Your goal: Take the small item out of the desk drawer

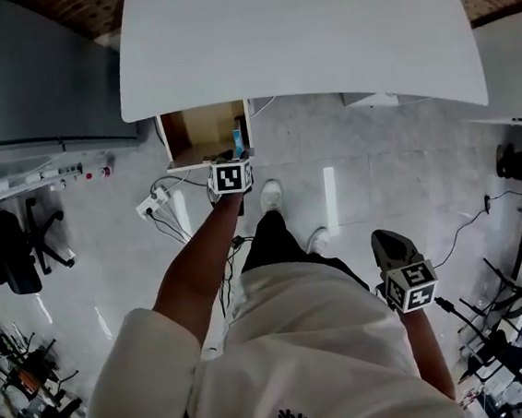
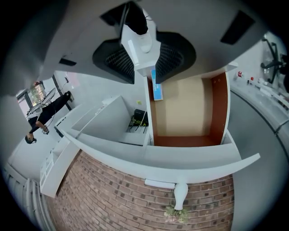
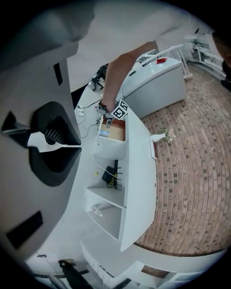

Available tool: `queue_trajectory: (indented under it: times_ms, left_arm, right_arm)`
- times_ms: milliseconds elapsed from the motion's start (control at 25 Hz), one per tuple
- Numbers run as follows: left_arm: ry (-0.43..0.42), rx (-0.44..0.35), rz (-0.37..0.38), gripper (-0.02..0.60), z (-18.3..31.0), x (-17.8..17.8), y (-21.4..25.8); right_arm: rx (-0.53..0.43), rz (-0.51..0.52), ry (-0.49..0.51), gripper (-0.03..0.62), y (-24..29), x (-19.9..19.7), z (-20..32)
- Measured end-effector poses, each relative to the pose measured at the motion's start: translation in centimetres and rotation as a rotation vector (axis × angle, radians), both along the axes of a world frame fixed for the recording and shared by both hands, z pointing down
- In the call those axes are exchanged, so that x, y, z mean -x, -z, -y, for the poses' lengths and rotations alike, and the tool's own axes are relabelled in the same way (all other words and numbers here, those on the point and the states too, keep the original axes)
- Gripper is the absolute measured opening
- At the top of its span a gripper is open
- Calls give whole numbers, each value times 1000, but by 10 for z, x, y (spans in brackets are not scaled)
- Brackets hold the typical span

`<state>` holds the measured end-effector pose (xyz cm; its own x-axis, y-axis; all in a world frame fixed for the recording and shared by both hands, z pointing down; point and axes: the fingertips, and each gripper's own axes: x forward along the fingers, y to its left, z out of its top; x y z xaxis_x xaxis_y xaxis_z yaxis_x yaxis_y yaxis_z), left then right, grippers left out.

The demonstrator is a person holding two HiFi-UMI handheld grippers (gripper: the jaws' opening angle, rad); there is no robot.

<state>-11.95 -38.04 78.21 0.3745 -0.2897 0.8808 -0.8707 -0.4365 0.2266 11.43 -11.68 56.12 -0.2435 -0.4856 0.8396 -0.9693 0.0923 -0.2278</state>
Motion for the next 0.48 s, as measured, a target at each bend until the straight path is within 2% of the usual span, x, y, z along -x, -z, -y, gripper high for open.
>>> queue_trajectory:
  times_ms: [160, 480]
  left_arm:
    - [15, 31, 15, 167, 14, -2, -31]
    - [84, 85, 38, 178, 43, -5, -78]
  right_arm:
    - [63, -14, -21, 38, -12, -2, -9]
    - [128, -15, -28, 38, -17, 1, -3]
